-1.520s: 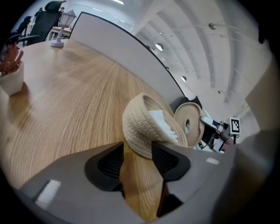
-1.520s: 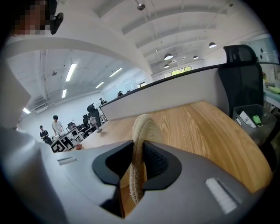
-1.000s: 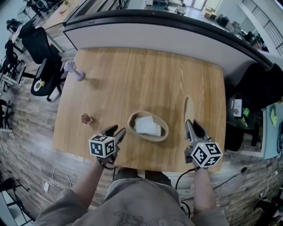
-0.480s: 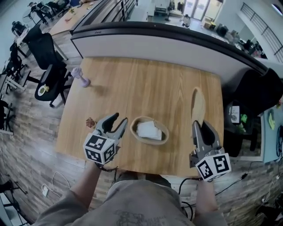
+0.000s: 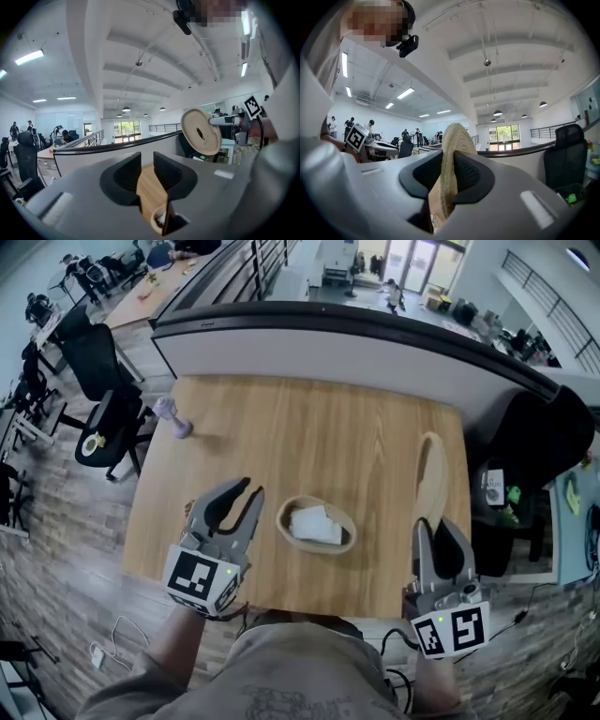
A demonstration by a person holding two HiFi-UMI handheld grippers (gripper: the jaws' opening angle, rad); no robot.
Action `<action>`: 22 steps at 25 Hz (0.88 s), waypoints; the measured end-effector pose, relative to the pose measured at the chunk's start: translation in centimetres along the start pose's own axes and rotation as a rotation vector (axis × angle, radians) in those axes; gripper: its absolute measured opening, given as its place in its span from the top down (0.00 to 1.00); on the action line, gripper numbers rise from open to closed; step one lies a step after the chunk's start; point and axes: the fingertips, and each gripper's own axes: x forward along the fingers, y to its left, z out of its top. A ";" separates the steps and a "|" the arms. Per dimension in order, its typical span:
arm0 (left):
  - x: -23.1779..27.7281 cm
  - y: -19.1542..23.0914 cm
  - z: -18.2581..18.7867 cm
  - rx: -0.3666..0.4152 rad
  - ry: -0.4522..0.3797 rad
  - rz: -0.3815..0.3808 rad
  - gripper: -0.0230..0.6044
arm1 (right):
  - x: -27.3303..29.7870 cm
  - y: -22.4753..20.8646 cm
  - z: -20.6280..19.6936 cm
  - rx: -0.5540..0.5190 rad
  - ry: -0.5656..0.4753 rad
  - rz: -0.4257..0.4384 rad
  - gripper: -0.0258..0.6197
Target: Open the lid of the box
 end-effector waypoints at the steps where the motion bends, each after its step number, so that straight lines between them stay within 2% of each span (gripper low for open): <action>1: -0.2 -0.1 0.2 0.008 -0.006 0.001 0.84 | -0.2 0.2 0.1 -0.001 0.001 -0.003 0.84; 3: -0.6 -0.3 0.5 0.026 -0.012 0.011 0.84 | -0.6 0.6 0.2 0.000 0.003 -0.003 0.84; 6: -0.9 -0.9 0.4 0.049 0.004 0.023 0.90 | -1.0 1.0 -0.1 0.010 0.014 0.011 0.84; 11: -1.4 -2.1 -0.5 0.034 0.027 0.019 0.96 | -1.6 1.3 -1.1 0.020 0.047 0.020 0.84; 22: -1.9 -2.3 -0.4 0.042 0.029 0.018 0.96 | -1.7 1.3 -1.7 0.009 0.075 0.019 0.84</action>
